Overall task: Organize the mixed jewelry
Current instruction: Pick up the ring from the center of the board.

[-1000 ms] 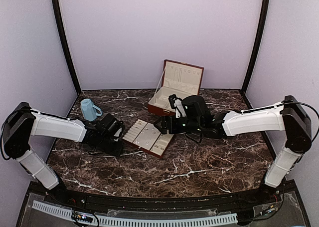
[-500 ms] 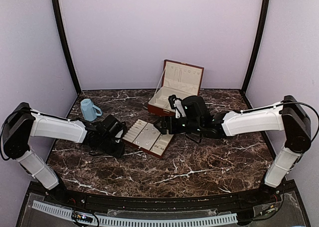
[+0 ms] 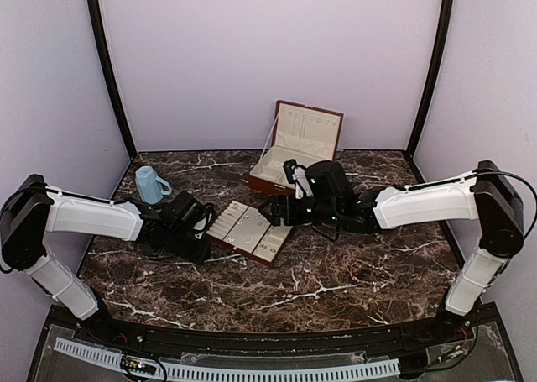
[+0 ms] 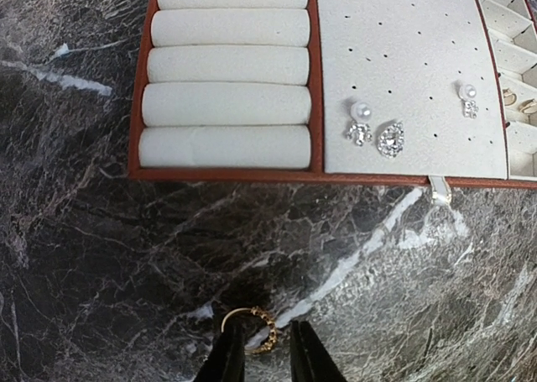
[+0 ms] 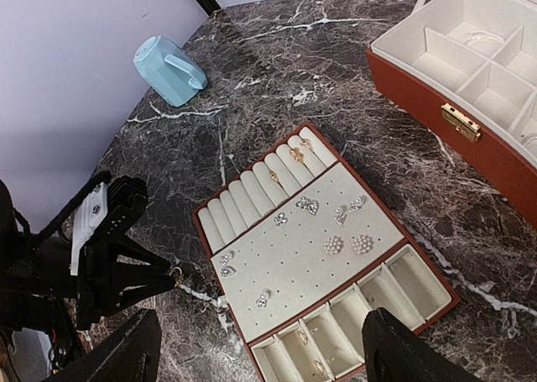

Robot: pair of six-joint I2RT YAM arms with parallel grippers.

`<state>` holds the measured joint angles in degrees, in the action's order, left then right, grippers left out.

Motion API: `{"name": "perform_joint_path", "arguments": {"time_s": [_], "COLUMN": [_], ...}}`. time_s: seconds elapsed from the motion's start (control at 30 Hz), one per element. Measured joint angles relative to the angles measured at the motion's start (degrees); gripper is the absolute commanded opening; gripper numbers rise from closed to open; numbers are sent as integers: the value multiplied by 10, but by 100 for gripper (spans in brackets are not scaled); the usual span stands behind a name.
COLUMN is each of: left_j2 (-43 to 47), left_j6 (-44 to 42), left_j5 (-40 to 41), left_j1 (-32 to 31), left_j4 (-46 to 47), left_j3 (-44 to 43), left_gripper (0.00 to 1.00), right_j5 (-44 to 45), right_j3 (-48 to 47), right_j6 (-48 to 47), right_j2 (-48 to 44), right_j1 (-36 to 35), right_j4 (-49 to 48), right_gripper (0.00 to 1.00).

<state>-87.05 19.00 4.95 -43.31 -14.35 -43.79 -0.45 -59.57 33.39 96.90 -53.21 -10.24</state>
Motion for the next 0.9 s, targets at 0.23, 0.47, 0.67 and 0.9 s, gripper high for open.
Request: {"name": "perform_joint_path", "arguments": {"time_s": [0.23,0.47,0.67,0.9], "left_j2": [-3,-16,-24,-28], "left_j6": [-7,-8,-8,-8], "left_j5": [-11,-12,-9,-4], "left_j1": [0,-1,-1,-7], "left_j4": [9,10,9,9], "left_j3": [0,0,1,1], "left_gripper": [18,17,16,13], "right_j5": [0,0,0,0], "right_j3": [0,0,0,0], "right_j6": [1,2,2,2], "right_j2": [0,0,0,0], "right_j1": [0,0,0,0], "right_j4": [0,0,0,0], "right_gripper": [84,84,84,84]}}
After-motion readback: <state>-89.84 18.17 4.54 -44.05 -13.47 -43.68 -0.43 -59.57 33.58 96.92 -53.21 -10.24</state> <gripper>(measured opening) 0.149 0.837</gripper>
